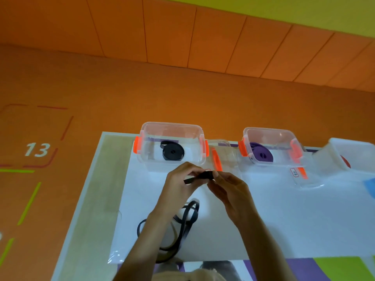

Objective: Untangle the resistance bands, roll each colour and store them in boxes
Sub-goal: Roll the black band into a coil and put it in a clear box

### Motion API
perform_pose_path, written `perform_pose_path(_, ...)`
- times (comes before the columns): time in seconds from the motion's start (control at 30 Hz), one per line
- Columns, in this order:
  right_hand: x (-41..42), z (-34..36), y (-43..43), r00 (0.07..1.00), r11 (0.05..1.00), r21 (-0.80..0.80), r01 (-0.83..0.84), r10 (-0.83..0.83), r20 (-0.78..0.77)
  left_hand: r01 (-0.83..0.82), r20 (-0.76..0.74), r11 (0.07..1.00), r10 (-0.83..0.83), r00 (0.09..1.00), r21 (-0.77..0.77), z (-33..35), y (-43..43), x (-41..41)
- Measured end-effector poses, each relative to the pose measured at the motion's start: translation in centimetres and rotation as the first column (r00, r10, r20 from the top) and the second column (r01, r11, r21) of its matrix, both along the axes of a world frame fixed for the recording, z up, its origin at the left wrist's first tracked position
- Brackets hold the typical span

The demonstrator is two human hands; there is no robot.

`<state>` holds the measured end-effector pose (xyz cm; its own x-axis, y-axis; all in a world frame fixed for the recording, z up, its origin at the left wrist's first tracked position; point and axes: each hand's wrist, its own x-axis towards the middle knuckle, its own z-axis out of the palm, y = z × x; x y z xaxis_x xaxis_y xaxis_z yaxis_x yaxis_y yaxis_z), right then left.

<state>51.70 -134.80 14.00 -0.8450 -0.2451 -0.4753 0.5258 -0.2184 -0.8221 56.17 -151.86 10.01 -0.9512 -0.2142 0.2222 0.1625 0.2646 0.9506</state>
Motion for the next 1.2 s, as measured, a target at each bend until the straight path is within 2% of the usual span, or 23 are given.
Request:
perform_pose_path(0.1,-0.5,0.5,-0.5,0.995,0.996,0.014,-0.091,0.092,-0.044,-0.057,0.038,0.997,0.055,0.998,0.049,0.4,0.0,0.6)
perform_pose_path(0.27,-1.5,1.4,-1.7,0.925,0.946,0.227,-0.231,0.286,-0.252,-0.142,-0.003,0.989,0.142,0.990,-0.030,1.3,-0.4,1.4)
perform_pose_path(0.37,-1.8,1.7,-2.2,0.810,0.853,0.400,-0.334,0.477,-0.342,-0.176,0.003,0.979,0.178,0.984,-0.107,1.8,-2.1,1.9)
perform_pose_path(0.47,-2.1,2.0,-2.2,0.641,0.739,0.608,-0.290,0.622,-0.449,-0.134,0.020,0.968,0.141,0.990,-0.214,1.9,-3.4,2.7)
perform_pose_path(0.53,-2.1,2.4,-2.4,0.528,0.685,0.684,-0.249,0.688,-0.497,-0.121,0.034,0.973,0.130,0.991,-0.195,2.0,-3.9,3.1)
perform_pose_path(0.7,-1.6,2.6,-3.1,0.442,0.709,0.679,-0.188,0.679,-0.586,-0.105,0.051,0.990,0.109,0.993,-0.090,2.8,-5.0,4.0)
perform_pose_path(0.8,-1.3,3.1,-3.2,0.433,0.695,0.678,-0.239,0.701,-0.566,-0.118,0.068,0.992,0.121,0.990,-0.036,3.5,-5.2,4.3)
perform_pose_path(0.87,-1.2,3.4,-3.3,0.485,0.711,0.647,-0.276,0.684,-0.545,-0.114,0.063,0.993,0.115,0.991,-0.015,4.1,-5.0,4.3)
perform_pose_path(0.97,-0.9,3.7,-3.6,0.585,0.753,0.563,-0.340,0.638,-0.500,-0.152,-0.020,0.988,0.152,0.988,0.030,4.3,-4.7,4.3)
perform_pose_path(1.07,-0.4,3.7,-3.8,0.629,0.764,0.518,-0.383,0.627,-0.460,-0.182,-0.048,0.974,0.190,0.981,0.133,4.1,-4.3,4.2)
perform_pose_path(1.2,0.1,3.6,-4.1,0.699,0.824,0.435,-0.363,0.550,-0.458,-0.225,-0.049,0.945,0.243,0.969,0.238,4.1,-3.6,3.6)
